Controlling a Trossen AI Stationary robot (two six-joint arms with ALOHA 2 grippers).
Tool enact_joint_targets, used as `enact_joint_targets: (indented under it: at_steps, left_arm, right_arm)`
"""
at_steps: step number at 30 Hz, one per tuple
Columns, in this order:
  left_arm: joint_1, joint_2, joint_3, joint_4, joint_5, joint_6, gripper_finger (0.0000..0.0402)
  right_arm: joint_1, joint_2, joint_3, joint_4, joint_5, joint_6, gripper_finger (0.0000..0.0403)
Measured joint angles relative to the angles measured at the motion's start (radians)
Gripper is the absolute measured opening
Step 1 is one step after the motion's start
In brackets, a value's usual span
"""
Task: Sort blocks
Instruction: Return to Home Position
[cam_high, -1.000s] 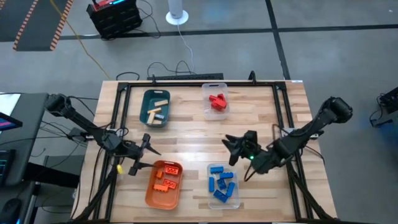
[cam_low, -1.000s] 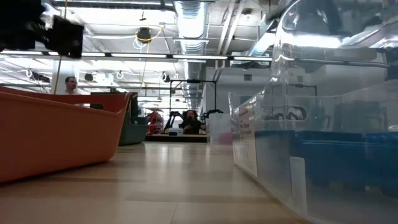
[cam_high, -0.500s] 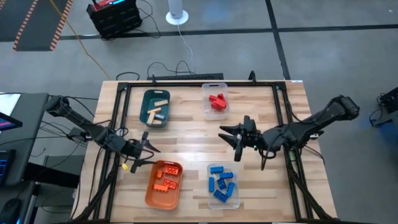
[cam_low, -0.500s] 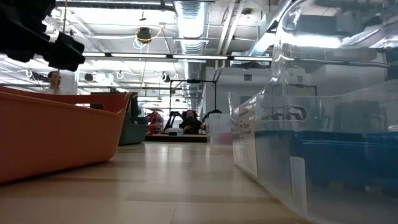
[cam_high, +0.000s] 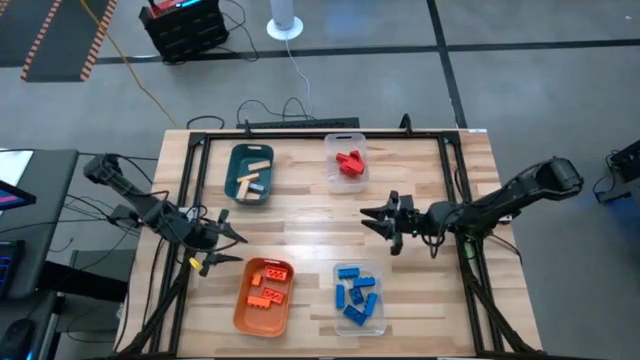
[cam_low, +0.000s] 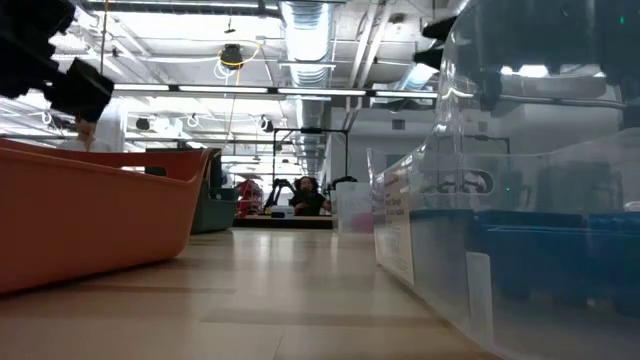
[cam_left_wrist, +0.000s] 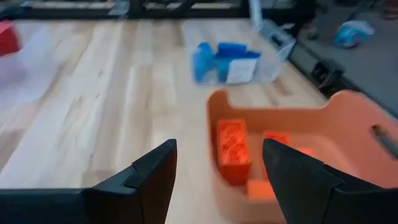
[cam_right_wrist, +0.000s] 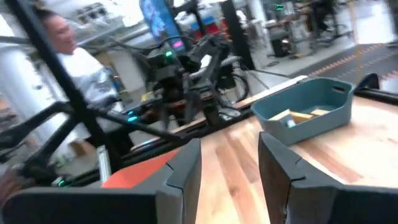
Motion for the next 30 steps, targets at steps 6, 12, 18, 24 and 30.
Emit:
enact_joint_targets:
  at_steps: [6,12,18,24,30]
  left_arm:
    - [-0.061,-0.065,0.0,-0.088,-0.088,-0.03,0.0231]
    - [-0.105,-0.132,-0.012,-0.113,-0.113,0.0,0.0231]
    - [-0.164,-0.225,-0.08,-0.123,-0.105,-0.006,0.0231]
    - [-0.225,-0.298,-0.11,-0.096,-0.099,0.057,0.0231]
    - [-0.261,-0.339,-0.111,-0.091,-0.094,0.173,0.0231]
  right_arm:
    - [-0.056,-0.028,-0.178,0.209,-0.109,-0.009,0.0136]
    - [-0.05,-0.126,-0.305,0.3,-0.164,-0.008,0.0136]
    - [0.025,-0.27,-0.308,0.211,-0.188,-0.109,0.0136]
    - [0.071,-0.447,-0.308,0.021,-0.189,-0.177,0.0136]
    - [0.087,-0.514,-0.308,-0.176,-0.189,-0.206,0.0136]
